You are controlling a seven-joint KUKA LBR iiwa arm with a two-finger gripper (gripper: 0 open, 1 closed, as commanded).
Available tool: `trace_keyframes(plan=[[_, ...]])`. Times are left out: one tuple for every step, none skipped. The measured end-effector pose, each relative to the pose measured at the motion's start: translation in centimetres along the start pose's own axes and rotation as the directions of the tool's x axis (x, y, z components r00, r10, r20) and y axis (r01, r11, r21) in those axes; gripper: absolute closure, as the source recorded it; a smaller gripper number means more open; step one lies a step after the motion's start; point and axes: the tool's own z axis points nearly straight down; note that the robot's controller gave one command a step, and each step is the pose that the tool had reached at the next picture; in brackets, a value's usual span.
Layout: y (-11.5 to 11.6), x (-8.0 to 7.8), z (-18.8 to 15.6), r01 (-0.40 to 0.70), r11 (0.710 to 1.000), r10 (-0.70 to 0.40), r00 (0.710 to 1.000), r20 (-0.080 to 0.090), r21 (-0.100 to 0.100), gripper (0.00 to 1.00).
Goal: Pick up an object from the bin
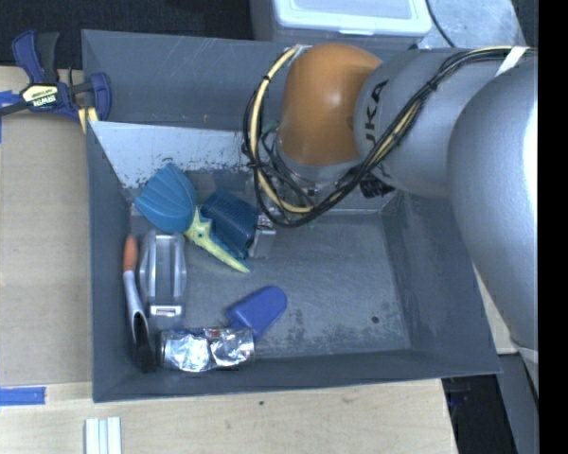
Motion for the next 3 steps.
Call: trace_keyframes(plan=[[1.4, 2.3, 2.9, -0.197, 0.98, 0.197, 0.98, -0.009, 0.001, 0.0], [3.2, 0.7, 5.5, -0.265, 0.964, 0.265, 0.964, 0.005, 0.001, 0.0], [3.0, 1.3, 5.1, -0.266, 0.964, 0.266, 0.964, 0.014, -0.007, 1.0]])
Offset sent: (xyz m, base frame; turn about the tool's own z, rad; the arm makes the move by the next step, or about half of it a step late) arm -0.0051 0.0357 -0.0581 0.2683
